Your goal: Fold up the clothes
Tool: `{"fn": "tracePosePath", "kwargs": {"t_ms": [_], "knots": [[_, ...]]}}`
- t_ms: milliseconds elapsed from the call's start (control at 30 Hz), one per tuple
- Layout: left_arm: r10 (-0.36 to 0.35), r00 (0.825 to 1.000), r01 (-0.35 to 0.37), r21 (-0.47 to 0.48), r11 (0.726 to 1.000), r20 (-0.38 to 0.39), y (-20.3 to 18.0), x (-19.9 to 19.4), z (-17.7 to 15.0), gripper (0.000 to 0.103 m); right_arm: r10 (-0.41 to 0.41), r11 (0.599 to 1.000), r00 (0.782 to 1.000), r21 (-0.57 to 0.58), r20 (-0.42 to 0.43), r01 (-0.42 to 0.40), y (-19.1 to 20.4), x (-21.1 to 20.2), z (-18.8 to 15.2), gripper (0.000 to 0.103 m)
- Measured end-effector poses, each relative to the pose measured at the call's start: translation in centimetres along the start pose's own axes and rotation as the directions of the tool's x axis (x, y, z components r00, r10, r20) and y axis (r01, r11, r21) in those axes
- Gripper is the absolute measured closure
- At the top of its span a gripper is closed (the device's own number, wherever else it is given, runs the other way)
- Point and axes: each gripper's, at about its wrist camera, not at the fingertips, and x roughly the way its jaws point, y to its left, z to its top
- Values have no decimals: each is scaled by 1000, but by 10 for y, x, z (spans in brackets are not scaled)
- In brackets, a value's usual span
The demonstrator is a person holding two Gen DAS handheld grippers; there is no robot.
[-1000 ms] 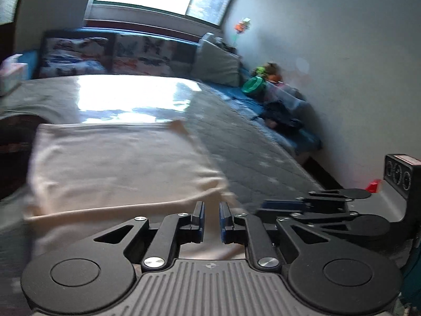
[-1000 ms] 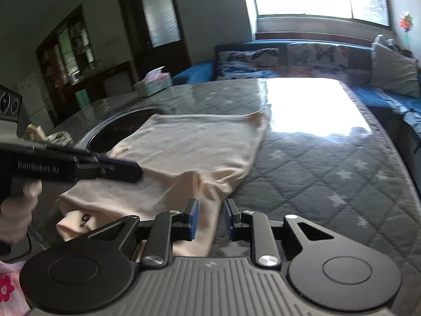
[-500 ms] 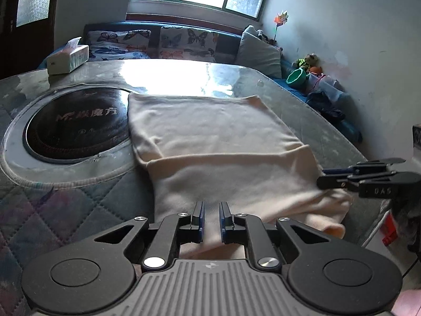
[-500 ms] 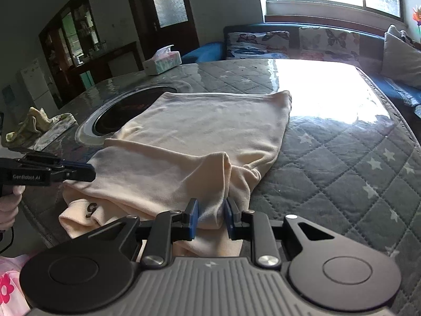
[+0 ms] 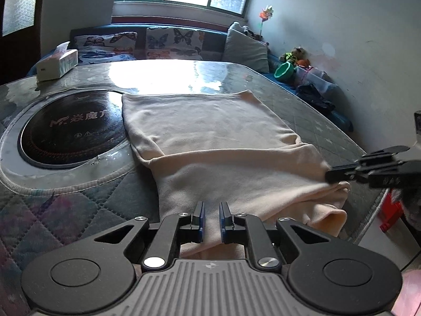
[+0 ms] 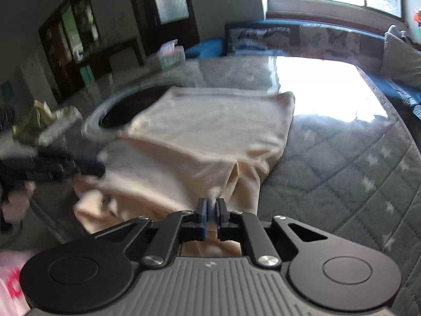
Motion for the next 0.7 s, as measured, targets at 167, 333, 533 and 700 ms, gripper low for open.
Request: {"fn": "tracePosePath", "kwargs": {"t_ms": [167,333,533,700], "knots": [[-2,1000,2,40,999,11,0,-7,12,90,1,1000,998,-8,64,-1,-5,-10,11,89],[-17,999,16,37,999,29,1,8,32,90,45,997,996,-66,78,-40,3,5,27,89],[24,1000,-24,7,1000,13,13,34,38,90,37,996,998,-78,44,-33,1,34,31,90],[22,1000,-22,-38,999,4,28,35,39,87,33,995,999,-92,33,-30,-3,38,30,91]]}}
